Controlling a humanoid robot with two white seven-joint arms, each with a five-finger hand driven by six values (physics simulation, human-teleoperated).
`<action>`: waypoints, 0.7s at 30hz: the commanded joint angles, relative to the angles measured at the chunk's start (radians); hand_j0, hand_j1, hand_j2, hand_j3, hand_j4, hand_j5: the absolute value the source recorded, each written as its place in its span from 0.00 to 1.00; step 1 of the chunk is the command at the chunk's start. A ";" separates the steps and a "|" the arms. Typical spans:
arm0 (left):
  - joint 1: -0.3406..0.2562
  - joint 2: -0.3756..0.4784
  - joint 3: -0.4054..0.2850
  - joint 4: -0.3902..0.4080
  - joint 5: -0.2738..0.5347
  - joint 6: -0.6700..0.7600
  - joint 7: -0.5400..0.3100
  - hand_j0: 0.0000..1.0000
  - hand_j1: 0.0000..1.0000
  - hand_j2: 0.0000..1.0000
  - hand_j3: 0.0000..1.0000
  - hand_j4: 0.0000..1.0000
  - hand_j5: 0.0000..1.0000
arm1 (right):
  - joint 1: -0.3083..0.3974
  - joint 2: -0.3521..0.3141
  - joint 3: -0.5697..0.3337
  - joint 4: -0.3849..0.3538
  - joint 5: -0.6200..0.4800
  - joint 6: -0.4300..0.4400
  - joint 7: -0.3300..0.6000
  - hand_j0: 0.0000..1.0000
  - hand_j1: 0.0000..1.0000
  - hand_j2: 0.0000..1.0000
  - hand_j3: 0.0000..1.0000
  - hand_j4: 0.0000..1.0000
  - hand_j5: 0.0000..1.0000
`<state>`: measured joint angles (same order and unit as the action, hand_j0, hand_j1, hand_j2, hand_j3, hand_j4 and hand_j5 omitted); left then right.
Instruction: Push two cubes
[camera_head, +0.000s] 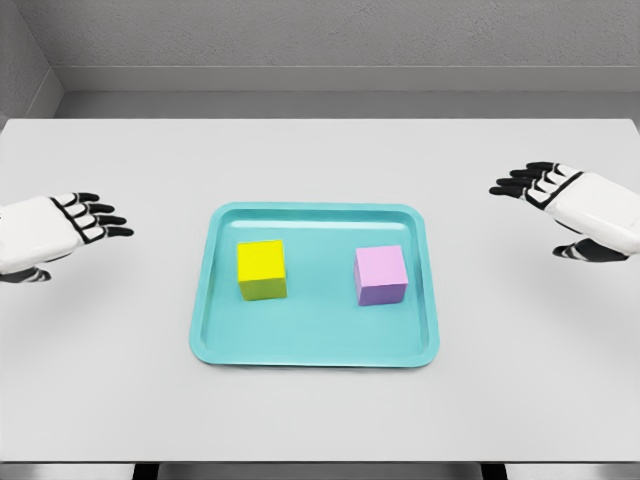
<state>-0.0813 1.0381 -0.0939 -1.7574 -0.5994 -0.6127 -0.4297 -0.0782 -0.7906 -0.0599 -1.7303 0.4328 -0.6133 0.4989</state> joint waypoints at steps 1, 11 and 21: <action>0.000 -0.007 -0.004 -0.014 0.000 0.002 -0.004 1.00 1.00 1.00 1.00 1.00 1.00 | -0.002 -0.004 0.005 -0.008 -0.014 0.002 0.004 1.00 1.00 1.00 1.00 1.00 1.00; -0.095 -0.061 -0.104 -0.019 -0.114 0.002 -0.034 1.00 1.00 1.00 1.00 1.00 1.00 | -0.336 -0.286 0.387 -0.037 0.027 0.002 0.009 1.00 1.00 1.00 1.00 1.00 1.00; -0.278 -0.107 -0.290 0.010 -0.163 0.002 -0.034 1.00 1.00 1.00 1.00 1.00 1.00 | -0.328 -0.253 0.402 0.034 0.017 0.002 0.066 1.00 1.00 1.00 1.00 1.00 1.00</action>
<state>-0.3590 0.9363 -0.3592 -1.7512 -0.7614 -0.6128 -0.4636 -0.4004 -1.0407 0.3393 -1.7108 0.4571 -0.6135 0.5630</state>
